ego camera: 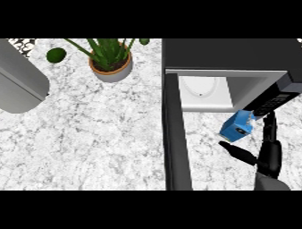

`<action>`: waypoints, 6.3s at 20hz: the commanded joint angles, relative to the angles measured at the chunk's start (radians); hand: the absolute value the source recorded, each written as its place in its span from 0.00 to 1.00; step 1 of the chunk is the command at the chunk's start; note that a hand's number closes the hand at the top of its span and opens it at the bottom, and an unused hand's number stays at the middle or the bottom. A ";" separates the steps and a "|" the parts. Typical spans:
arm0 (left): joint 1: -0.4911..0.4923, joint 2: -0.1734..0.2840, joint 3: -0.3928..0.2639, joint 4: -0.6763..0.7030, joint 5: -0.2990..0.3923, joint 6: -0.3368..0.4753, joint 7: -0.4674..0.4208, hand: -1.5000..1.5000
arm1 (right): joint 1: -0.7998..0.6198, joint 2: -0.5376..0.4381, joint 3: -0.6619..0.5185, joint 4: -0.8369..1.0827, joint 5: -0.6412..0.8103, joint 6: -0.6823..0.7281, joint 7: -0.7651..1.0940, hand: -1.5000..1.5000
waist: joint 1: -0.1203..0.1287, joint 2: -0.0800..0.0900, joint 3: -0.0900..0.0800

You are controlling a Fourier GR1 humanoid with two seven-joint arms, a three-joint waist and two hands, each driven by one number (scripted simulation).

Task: Pick up the milk, place it into the microwave and close the microwave

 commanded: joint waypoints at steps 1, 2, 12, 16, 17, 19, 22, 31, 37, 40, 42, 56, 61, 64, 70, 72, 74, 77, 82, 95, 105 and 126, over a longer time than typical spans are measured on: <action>0.006 -0.003 0.043 -0.067 0.078 -0.028 0.025 0.00 | -0.050 -0.019 -0.032 0.133 -0.011 0.016 -0.079 0.00 | -0.003 0.000 0.000; -0.001 0.022 0.086 -0.052 0.121 -0.034 0.023 0.00 | -0.084 -0.022 -0.031 0.179 0.002 0.002 -0.078 0.00 | -0.001 0.000 0.000; -0.016 -0.003 0.066 -0.007 0.065 -0.061 -0.024 0.00 | -0.167 -0.017 -0.022 0.354 0.050 -0.031 -0.317 1.00 | 0.004 0.001 0.000; -0.019 0.001 0.068 -0.016 0.091 -0.063 0.012 0.00 | -0.251 -0.060 -0.080 0.412 -0.008 0.039 -0.359 1.00 | 0.004 0.003 0.001; 0.059 -0.007 0.103 -0.036 0.116 -0.088 -0.032 0.00 | -0.199 -0.040 -0.050 0.346 -0.008 0.070 -0.338 1.00 | 0.005 -0.001 0.000; -0.009 -0.007 0.067 -0.032 0.086 -0.046 0.007 0.00 | -0.227 -0.046 -0.021 0.310 0.000 0.087 -0.274 1.00 | -0.004 -0.001 -0.001; 0.019 -0.007 0.084 -0.032 0.079 -0.075 -0.012 0.00 | -0.153 -0.061 0.037 0.329 0.026 0.224 -0.365 1.00 | 0.005 -0.002 0.000; 0.006 0.006 0.095 0.006 0.102 -0.072 -0.016 0.00 | -0.139 -0.122 0.123 0.249 0.003 0.522 -0.334 1.00 | -0.007 -0.005 -0.001; 0.044 -0.007 0.075 -0.044 0.085 -0.028 -0.022 0.00 | -0.006 -0.115 0.175 -0.032 0.007 0.464 -0.238 1.00 | -0.017 -0.006 -0.002; 0.036 -0.007 0.091 -0.047 0.108 -0.055 0.001 0.00 | -0.051 -0.068 0.199 -0.158 0.012 0.385 -0.051 1.00 | -0.014 -0.006 -0.002; -0.025 0.001 0.120 -0.030 0.138 -0.020 0.056 0.00 | -0.040 -0.053 0.203 -0.219 0.021 0.342 -0.003 1.00 | -0.017 -0.004 -0.002; -0.047 0.009 0.165 0.018 0.160 -0.093 0.060 0.00 | -0.475 -0.022 0.231 0.046 0.266 0.089 0.234 1.00 | 0.006 0.004 -0.001; -0.048 0.011 0.187 -0.013 0.174 -0.084 0.076 0.00 | -0.603 -0.053 0.153 0.294 0.287 0.017 0.151 1.00 | 0.024 0.011 0.001; -0.075 0.003 0.185 0.074 0.128 -0.127 0.018 0.00 | -0.699 -0.072 0.118 0.439 0.307 -0.035 0.123 1.00 | 0.036 0.017 0.001; -0.107 0.066 0.230 0.101 0.216 -0.121 0.059 0.00 | -0.853 -0.086 0.071 0.602 0.320 -0.131 0.145 1.00 | 0.046 0.021 0.001; -0.124 0.043 0.207 0.116 0.160 -0.135 0.029 0.00 | -0.854 -0.126 0.053 0.624 0.322 -0.167 0.090 1.00 | 0.051 0.026 0.001; -0.109 0.012 0.179 0.071 0.136 -0.136 0.030 0.00 | -0.813 -0.115 0.048 0.641 0.337 -0.277 0.030 1.00 | 0.064 0.034 0.003; -0.149 0.028 0.169 0.093 0.125 -0.129 0.039 0.00 | -0.867 -0.138 0.065 0.684 0.372 -0.306 0.027 1.00 | 0.075 0.043 0.003; -0.144 0.045 0.188 0.122 0.143 -0.151 0.034 0.00 | -0.859 -0.159 0.077 0.743 0.408 -0.385 -0.017 1.00 | 0.096 0.050 0.003; -0.199 0.043 0.164 0.154 0.050 -0.135 0.034 0.00 | -0.886 -0.207 0.097 0.843 0.462 -0.474 0.103 0.00 | 0.108 0.057 0.006; -0.237 0.077 0.113 0.205 0.033 -0.199 0.034 0.00 | -0.922 -0.203 0.057 0.826 0.419 -0.299 0.002 0.00 | 0.100 0.053 0.005; -0.252 -0.007 -0.197 0.180 -0.077 -0.218 0.082 1.00 | -0.756 -0.147 -0.143 0.809 0.182 0.242 -0.217 0.00 | 0.008 0.010 0.001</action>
